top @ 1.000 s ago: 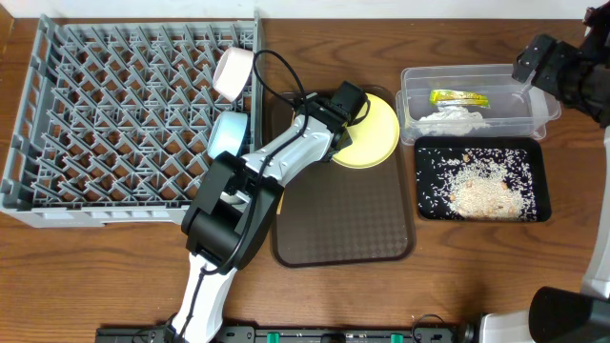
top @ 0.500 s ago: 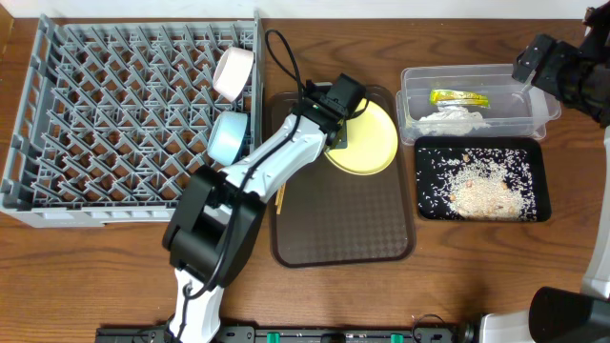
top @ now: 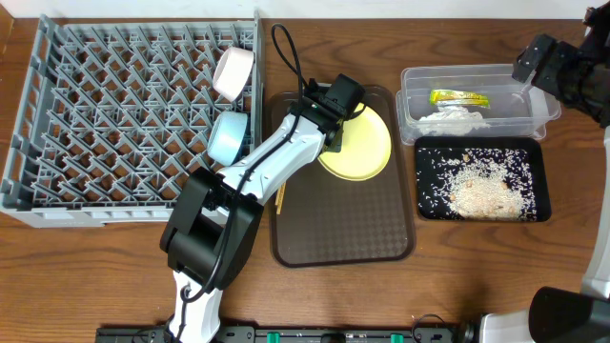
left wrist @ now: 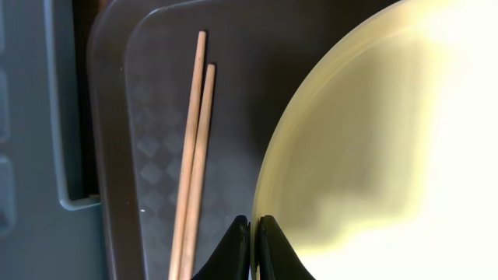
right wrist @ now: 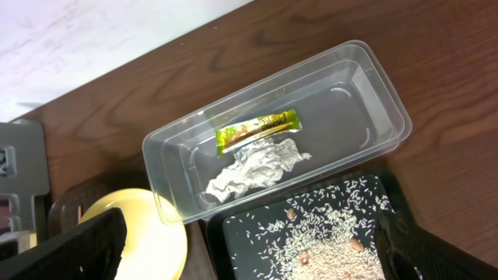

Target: Sort waste into correct bins and load items into the dishwasher

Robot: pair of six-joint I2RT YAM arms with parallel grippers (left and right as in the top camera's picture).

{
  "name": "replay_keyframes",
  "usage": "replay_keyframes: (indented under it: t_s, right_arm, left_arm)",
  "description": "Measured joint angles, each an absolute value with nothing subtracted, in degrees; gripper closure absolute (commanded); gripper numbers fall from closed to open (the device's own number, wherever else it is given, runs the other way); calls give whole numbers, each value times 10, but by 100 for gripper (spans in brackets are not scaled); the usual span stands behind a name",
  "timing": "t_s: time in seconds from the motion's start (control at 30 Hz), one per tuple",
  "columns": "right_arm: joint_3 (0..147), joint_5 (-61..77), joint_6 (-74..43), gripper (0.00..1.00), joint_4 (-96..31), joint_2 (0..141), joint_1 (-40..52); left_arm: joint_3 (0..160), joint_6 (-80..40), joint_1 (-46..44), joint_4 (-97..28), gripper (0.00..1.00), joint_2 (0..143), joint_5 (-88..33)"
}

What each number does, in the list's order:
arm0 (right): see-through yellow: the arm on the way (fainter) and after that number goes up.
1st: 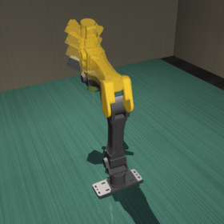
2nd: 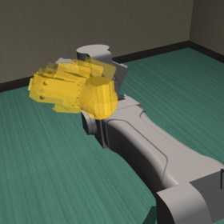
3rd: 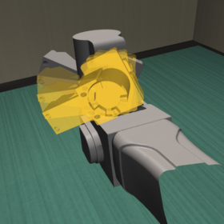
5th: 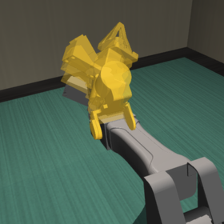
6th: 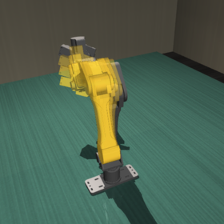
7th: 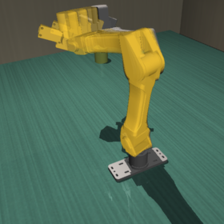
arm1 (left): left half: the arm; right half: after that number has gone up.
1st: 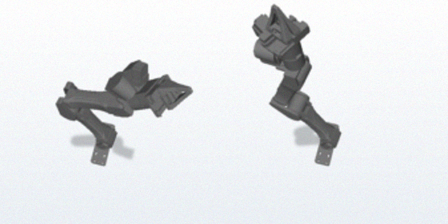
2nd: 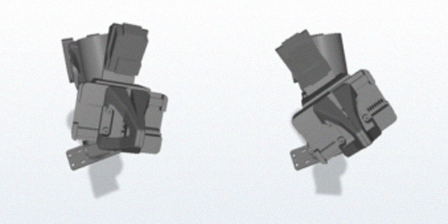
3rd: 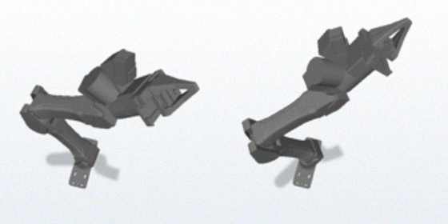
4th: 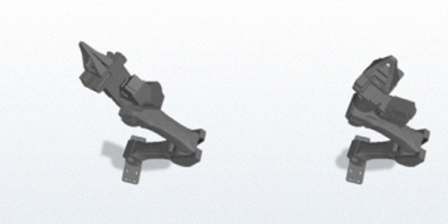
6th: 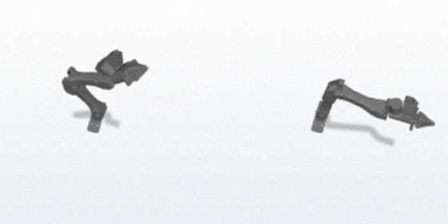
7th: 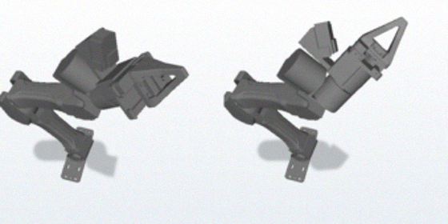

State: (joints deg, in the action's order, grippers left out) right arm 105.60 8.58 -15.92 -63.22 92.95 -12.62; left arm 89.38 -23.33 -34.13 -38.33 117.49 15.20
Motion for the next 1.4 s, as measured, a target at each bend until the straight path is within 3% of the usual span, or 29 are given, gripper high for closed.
replay_keyframes:
  t_s: [1.0,1.07,1.23,1.4]
  right_arm:
    - [1056,86,-159,1,-632,929,-126]
    - [1056,86,-159,1,-632,929,-126]
    - [1056,86,-159,1,-632,929,-126]
    - [1056,86,-159,1,-632,929,-126]
  left_arm:
    - [894,-132,-342,-358,92,1052,266]
    - [894,-133,-342,-358,85,1052,266]
    - [894,-135,-342,-367,52,1052,259]
    - [894,-127,-338,-369,45,1052,194]
